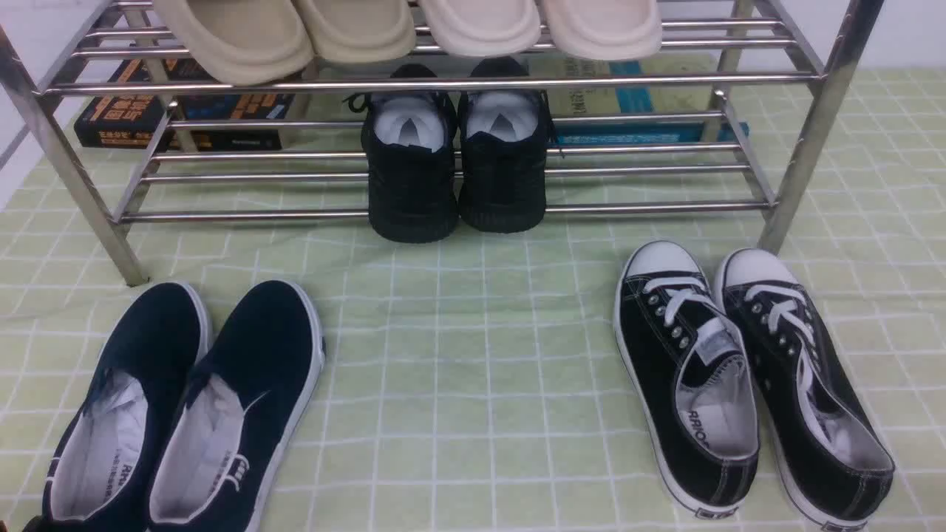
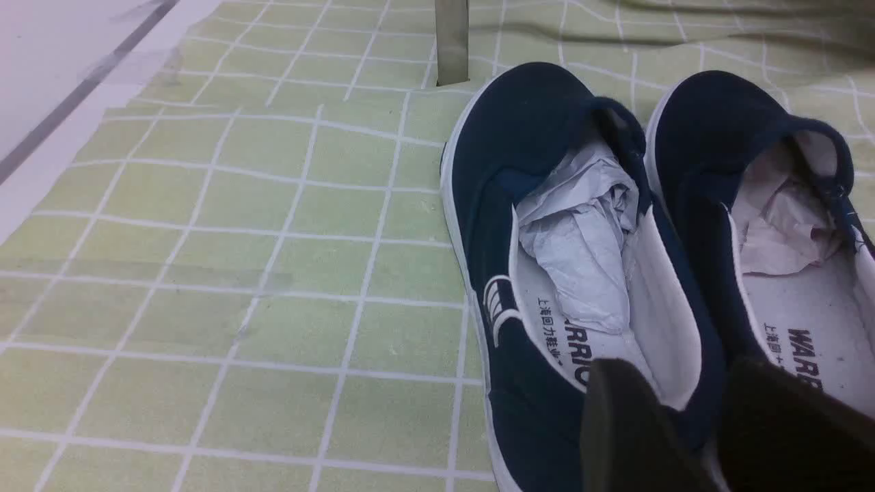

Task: Take the shoes off the shelf with your hand from the green coffee tablecloth.
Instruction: 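Grasp a shoe standing on the lower shelf of the shoe rack with the left gripper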

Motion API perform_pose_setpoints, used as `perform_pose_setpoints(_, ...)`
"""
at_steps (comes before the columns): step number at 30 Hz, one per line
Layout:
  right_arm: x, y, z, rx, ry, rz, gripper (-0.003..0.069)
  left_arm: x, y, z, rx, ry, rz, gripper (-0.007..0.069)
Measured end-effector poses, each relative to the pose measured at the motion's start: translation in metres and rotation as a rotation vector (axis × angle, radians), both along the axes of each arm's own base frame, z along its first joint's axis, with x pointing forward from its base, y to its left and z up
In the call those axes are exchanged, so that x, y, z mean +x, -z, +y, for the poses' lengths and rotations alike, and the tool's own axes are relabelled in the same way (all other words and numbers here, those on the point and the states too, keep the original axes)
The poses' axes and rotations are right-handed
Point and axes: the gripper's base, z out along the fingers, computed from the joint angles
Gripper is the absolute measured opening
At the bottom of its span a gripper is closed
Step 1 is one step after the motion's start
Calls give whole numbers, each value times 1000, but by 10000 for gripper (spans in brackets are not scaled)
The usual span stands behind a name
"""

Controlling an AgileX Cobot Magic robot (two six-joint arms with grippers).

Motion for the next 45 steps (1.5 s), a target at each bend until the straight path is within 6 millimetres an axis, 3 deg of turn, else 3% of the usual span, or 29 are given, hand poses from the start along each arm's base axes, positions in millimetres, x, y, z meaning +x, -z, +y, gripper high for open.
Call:
perform_pose_setpoints(24, 0, 0, 0, 0, 0, 0, 166, 0, 0, 0, -1, 0, 0, 239)
perform_pose_setpoints(26, 0, 0, 0, 0, 0, 0, 170, 0, 0, -2, -92, -8, -9, 239)
perform_pose_setpoints(33, 0, 0, 0, 0, 0, 0, 174, 3, -10, -11, -787, -57, -124, 239)
perform_pose_setpoints(36, 0, 0, 0, -1, 0, 0, 176, 3, -14, -11, -891, -62, -165, 239)
perform_pose_setpoints(45, 0, 0, 0, 0, 0, 0, 188, 4, -20, -10, -932, -55, -228, 239)
